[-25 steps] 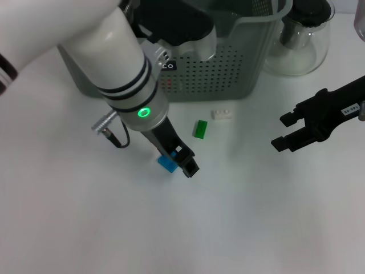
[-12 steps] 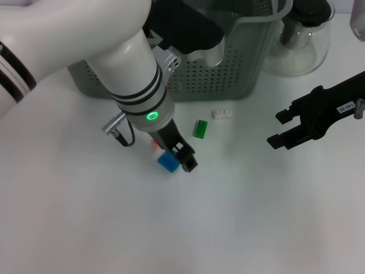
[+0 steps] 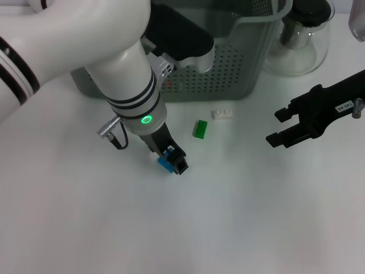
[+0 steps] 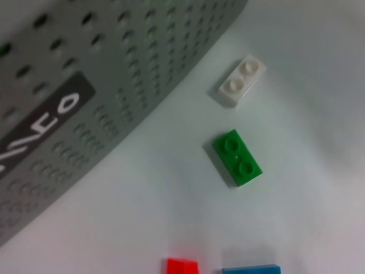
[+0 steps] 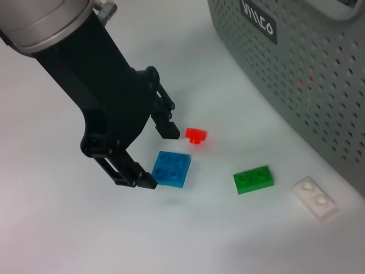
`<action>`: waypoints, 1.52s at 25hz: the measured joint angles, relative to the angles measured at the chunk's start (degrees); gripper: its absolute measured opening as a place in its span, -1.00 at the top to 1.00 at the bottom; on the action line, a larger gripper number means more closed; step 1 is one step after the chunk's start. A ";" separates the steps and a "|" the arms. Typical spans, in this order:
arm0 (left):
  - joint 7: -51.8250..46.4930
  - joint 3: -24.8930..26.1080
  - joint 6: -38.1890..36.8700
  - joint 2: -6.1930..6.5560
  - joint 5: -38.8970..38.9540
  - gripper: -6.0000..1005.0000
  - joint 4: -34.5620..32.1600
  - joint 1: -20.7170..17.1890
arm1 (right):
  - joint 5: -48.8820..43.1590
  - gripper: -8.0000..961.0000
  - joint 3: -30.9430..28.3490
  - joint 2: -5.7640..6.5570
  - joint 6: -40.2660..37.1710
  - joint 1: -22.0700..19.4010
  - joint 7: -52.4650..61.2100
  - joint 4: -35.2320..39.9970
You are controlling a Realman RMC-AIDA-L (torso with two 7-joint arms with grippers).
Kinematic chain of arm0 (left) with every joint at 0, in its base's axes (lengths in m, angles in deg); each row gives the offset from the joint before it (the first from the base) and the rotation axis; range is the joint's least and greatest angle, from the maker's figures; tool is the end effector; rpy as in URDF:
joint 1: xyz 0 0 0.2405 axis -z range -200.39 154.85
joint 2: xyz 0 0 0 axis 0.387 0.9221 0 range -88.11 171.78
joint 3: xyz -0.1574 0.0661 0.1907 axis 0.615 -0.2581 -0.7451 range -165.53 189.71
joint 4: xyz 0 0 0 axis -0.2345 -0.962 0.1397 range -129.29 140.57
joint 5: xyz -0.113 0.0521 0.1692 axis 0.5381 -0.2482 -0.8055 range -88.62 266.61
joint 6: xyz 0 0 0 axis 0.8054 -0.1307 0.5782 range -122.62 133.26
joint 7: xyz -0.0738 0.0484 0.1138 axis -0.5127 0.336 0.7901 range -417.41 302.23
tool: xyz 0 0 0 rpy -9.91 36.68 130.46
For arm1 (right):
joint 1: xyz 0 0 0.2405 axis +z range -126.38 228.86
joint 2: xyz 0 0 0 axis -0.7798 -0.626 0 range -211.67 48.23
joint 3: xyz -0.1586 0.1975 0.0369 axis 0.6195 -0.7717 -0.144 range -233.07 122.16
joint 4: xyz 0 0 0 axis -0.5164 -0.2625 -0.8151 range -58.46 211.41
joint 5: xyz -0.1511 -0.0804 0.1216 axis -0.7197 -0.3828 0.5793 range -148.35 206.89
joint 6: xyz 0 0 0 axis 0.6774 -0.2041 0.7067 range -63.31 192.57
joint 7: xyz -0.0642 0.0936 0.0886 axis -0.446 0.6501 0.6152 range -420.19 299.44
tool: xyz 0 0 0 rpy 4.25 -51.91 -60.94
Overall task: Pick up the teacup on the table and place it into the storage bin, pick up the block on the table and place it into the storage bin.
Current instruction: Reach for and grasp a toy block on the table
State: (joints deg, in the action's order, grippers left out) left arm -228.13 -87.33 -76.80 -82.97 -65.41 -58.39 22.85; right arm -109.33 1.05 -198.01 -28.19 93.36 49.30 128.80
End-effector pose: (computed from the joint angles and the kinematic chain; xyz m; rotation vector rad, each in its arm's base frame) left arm -0.1384 0.3389 -0.0992 -2.5112 -0.9855 0.7479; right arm 0.2125 0.3692 0.0101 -2.9682 0.6993 -0.1843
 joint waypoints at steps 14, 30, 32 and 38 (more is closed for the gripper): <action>-0.13 -0.44 1.81 0.00 1.12 -0.36 1.76 -0.07 | 0.28 -0.55 0.00 -0.28 0.68 -0.02 -0.52 -0.05; -0.14 -2.18 3.53 0.00 1.93 -0.36 2.88 0.08 | 0.36 -0.55 0.01 -0.25 1.46 -0.02 -0.60 -0.21; -0.14 -2.28 3.77 0.00 1.92 -0.36 3.10 0.12 | 0.36 -0.55 0.00 -0.28 1.46 -0.02 -0.62 -0.21; -0.14 -2.80 4.37 0.00 1.68 -0.32 3.30 0.17 | 0.42 -0.55 0.01 -0.34 1.52 -0.02 -0.68 -0.21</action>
State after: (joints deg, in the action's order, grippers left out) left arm -228.27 -90.14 -72.43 -82.97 -63.72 -55.09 23.02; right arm -108.91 1.06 -198.35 -26.66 93.34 48.62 128.59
